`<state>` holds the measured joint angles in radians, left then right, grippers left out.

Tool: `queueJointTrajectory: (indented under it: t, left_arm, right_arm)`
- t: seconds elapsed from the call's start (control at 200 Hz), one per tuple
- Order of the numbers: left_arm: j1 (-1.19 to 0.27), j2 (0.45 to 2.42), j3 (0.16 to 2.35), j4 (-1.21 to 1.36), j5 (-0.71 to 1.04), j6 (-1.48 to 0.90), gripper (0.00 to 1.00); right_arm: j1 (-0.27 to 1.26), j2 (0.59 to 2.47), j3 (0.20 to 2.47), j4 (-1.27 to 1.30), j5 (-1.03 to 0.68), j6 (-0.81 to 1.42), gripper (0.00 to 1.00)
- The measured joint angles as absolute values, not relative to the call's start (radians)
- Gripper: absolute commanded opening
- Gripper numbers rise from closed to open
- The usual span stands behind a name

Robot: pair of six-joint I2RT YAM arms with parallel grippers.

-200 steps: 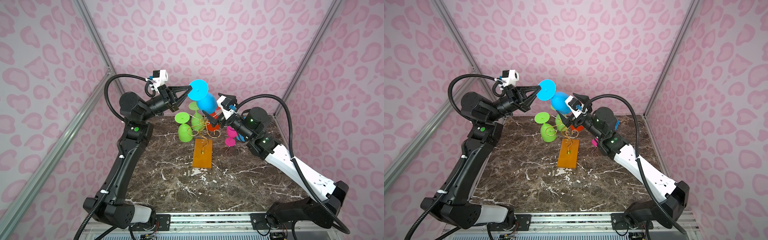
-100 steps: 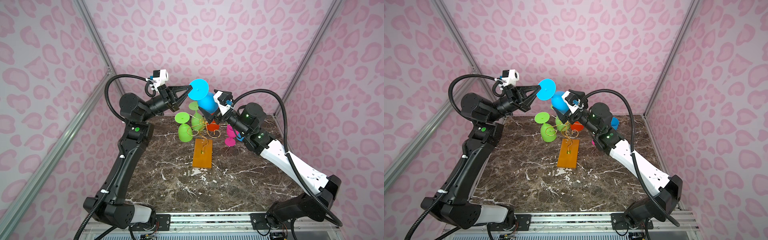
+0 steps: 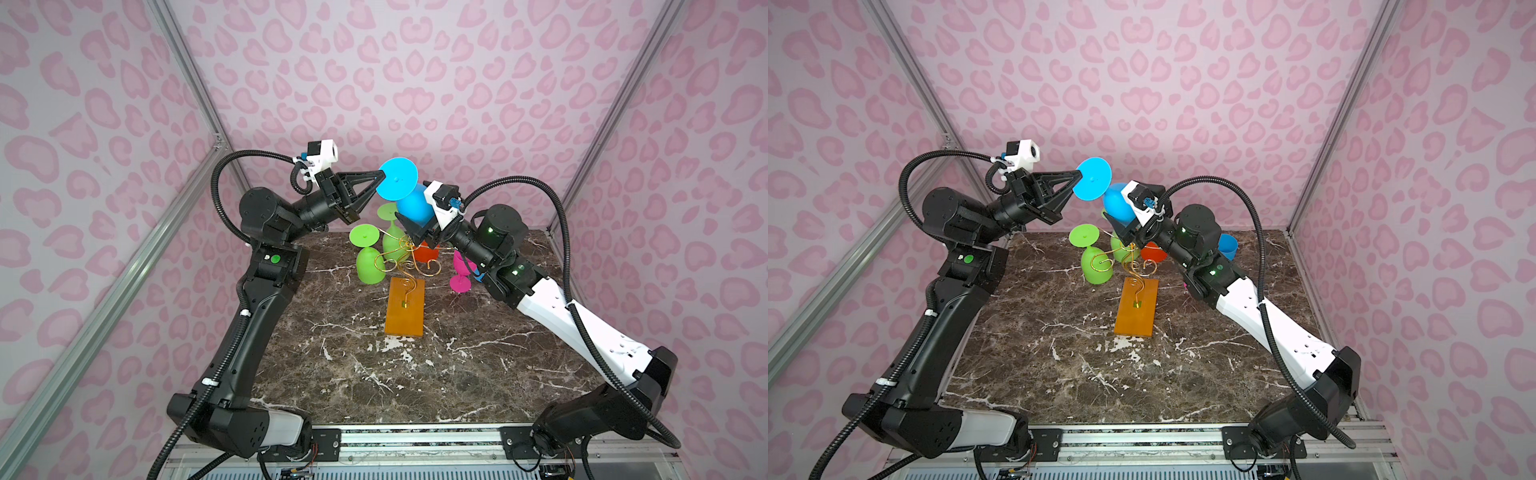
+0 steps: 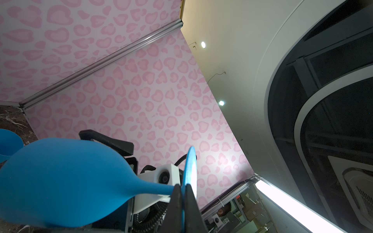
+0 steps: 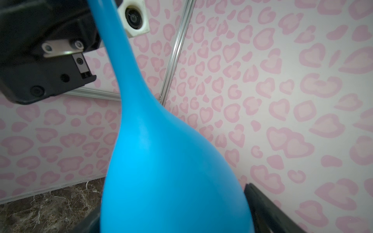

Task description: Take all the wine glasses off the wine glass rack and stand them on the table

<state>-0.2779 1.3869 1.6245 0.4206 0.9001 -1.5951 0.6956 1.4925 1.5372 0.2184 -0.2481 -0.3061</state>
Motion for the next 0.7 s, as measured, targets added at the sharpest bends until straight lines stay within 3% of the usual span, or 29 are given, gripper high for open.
queueJointTrajectory:
  t: [0.345, 0.555, 0.7]
  left_arm:
    - [-0.279, 1.387, 1.623, 0.421, 0.888, -1.603, 0.04]
    - [-0.280, 1.387, 1.618, 0.421, 0.886, -1.602, 0.33]
    - [-0.279, 1.387, 1.606, 0.419, 0.886, -1.581, 0.43]
  right_arm:
    - [0.696, 1.486, 1.537, 0.204, -0.255, -0.290, 0.79]
    - [0.694, 1.476, 1.565, 0.142, -0.226, -0.241, 0.74]
    - [0.684, 1.444, 1.605, 0.075, -0.188, -0.190, 0.71]
